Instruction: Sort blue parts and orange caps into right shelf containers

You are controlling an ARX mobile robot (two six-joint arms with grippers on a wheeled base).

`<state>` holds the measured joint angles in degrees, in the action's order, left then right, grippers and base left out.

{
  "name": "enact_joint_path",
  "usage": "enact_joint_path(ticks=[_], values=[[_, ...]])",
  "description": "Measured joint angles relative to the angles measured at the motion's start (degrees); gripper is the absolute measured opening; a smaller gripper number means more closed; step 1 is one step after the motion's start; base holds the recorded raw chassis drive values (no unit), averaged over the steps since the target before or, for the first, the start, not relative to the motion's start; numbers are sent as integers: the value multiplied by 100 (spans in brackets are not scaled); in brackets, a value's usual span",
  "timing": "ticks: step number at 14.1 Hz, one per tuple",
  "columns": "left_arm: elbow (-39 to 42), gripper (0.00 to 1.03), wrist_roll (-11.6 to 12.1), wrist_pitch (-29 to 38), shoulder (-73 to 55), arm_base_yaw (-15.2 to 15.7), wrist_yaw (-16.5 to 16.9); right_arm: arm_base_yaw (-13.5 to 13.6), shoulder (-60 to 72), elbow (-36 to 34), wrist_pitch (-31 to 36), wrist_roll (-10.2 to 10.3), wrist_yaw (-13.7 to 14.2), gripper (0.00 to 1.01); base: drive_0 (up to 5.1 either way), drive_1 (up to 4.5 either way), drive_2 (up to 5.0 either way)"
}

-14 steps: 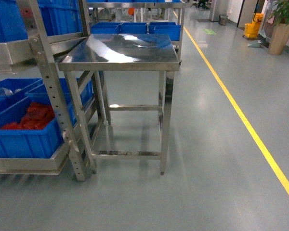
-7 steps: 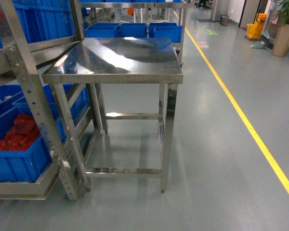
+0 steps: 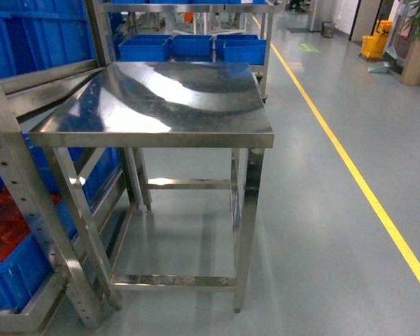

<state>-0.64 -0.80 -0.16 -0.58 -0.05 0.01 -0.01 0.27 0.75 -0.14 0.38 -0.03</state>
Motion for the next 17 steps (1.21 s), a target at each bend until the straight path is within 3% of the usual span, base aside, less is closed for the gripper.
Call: enact_joint_path(ticks=[3,17], values=[[0,41,2,-52,0,0,7,0,0,0,-61,0,13,44,0,0,0],[0,41,2,-24,0,0,0,0,0,0,-17,0,11,44,-488,249,249]])
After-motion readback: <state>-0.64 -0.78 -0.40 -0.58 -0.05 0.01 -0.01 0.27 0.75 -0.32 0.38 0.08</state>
